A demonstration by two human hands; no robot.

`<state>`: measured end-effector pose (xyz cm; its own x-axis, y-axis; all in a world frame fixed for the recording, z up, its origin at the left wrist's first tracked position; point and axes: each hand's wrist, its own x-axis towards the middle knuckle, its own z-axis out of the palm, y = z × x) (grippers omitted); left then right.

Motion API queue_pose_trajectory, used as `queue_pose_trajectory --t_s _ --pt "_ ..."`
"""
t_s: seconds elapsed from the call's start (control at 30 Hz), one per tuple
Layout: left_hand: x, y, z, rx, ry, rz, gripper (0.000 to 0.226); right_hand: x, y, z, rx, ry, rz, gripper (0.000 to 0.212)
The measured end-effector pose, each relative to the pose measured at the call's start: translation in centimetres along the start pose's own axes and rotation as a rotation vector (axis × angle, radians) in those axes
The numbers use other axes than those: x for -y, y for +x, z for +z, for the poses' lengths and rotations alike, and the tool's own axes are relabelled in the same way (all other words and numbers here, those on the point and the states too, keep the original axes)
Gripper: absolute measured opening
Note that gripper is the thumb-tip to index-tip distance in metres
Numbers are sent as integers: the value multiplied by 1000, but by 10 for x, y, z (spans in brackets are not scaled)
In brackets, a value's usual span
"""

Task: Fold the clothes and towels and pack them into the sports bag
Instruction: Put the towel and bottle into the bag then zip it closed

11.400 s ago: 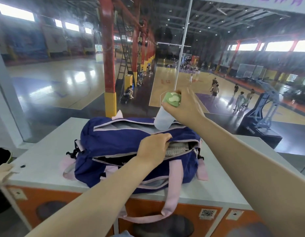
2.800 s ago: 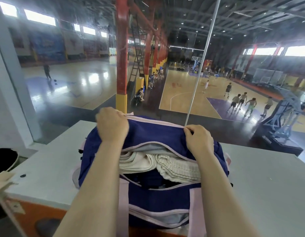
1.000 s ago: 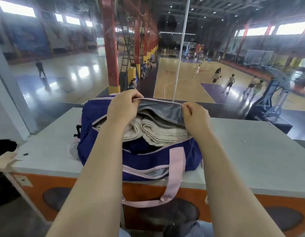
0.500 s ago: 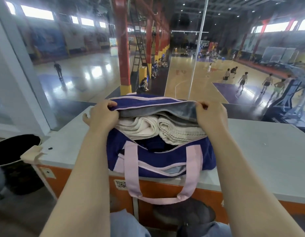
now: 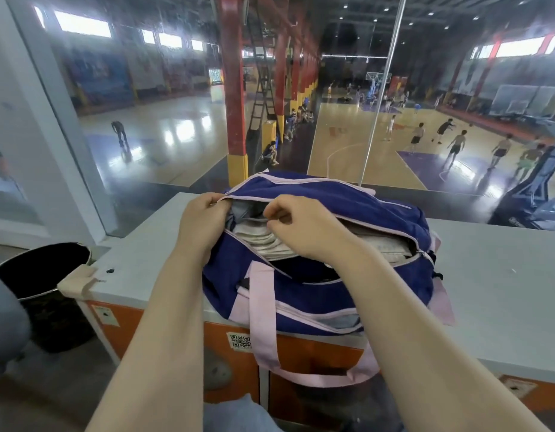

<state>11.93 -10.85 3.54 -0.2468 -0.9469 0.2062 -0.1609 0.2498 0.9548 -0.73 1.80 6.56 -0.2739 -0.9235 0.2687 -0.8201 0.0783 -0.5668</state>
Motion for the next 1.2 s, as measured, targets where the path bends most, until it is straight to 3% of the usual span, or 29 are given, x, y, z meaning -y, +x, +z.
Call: queue_pose_trajectory --t_s 0.1,0.2,0.3,0.37,0.47,0.57,0.63,0.7,0.8,0.9,1.07,1.2 --pt "2 2 0 16 8 -2 19 3 6 14 38 -50 -17 35" --pt "4 4 -1 20 64 40 20 0 7 13 24 -21 -3 38" --pt "0 2 2 1 182 133 22 -14 2 -9 -183 40 94 28" --pt "-8 -3 8 4 232 231 30 -29 -9 -34 -316 -52 167 26" --pt "-26 -14 27 37 344 442 41 -55 -31 -69 -210 -266 315 45" --pt "-44 -37 56 74 456 558 36 -85 -46 -81 -72 -432 508 67" --pt "-52 -55 77 48 514 668 29 -105 -52 -83 -137 -407 551 61" --pt "-55 -69 97 102 498 754 21 -116 -57 -88 -279 -289 539 41" --pt "-57 -87 123 307 501 707 14 -119 -61 -98 -340 -199 492 13" --pt "-47 -96 142 439 583 601 21 -118 -66 -103 -331 -91 484 28" --pt "-30 -96 162 485 426 488 20 -126 -73 -105 -339 114 472 22" --pt "-27 -103 172 448 374 511 31 -128 -74 -104 -324 198 435 13"
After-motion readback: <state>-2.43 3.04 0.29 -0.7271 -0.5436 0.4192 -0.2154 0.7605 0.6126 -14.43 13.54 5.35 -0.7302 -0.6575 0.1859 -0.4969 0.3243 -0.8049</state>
